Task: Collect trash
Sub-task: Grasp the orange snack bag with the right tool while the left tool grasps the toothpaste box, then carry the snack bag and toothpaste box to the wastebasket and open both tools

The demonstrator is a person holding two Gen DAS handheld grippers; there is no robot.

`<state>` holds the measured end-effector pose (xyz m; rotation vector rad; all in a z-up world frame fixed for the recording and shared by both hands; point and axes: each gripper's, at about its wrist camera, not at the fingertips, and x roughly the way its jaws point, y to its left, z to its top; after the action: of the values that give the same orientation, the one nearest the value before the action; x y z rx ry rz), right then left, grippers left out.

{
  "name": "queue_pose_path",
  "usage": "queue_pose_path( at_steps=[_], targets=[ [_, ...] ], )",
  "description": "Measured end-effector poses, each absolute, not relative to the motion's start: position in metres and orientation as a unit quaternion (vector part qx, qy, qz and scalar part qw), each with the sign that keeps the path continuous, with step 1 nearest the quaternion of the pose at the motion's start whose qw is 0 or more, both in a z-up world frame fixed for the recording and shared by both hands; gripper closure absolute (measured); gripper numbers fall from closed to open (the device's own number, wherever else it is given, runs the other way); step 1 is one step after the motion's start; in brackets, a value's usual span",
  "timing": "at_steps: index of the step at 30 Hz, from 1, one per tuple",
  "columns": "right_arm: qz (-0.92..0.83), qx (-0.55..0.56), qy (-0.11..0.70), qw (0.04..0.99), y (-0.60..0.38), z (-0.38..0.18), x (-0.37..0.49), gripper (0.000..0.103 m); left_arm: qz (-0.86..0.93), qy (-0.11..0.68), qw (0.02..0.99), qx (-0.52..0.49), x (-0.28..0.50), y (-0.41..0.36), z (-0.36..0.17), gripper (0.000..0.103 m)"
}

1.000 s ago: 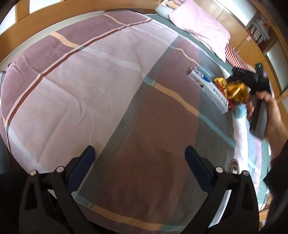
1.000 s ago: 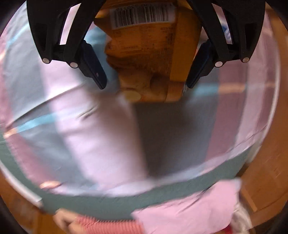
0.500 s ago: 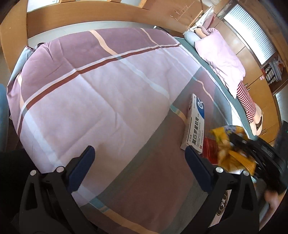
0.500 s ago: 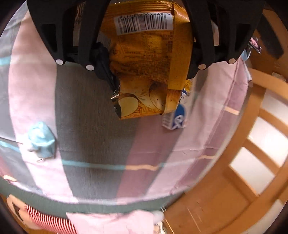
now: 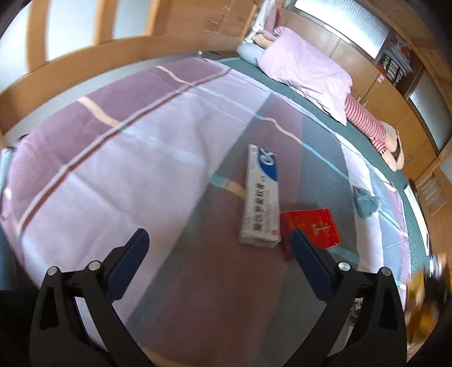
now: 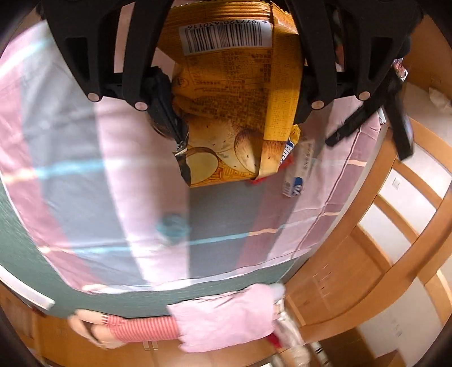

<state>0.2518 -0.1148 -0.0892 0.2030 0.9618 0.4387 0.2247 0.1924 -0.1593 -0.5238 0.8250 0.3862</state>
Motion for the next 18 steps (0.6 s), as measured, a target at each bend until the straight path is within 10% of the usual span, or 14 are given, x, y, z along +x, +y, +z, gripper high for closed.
queue_pose_path(
  at_steps=[10,15,18],
  targets=[
    [0.143,0.152,0.428,0.879,-0.185,-0.079,0.187,0.039,0.147,0.461,0.862,-0.152,0.319,0.203,-0.200,0.013],
    [0.141,0.144,0.413,0.888,-0.181,-0.072,0.180,0.039,0.137,0.458,0.877,-0.041,0.313,0.178,-0.201,0.063],
    [0.156,0.128,0.406,0.891,-0.168,-0.070,0.175,0.039,0.138,0.449,0.882,-0.032,0.300,0.174,-0.194,0.063]
  ],
)
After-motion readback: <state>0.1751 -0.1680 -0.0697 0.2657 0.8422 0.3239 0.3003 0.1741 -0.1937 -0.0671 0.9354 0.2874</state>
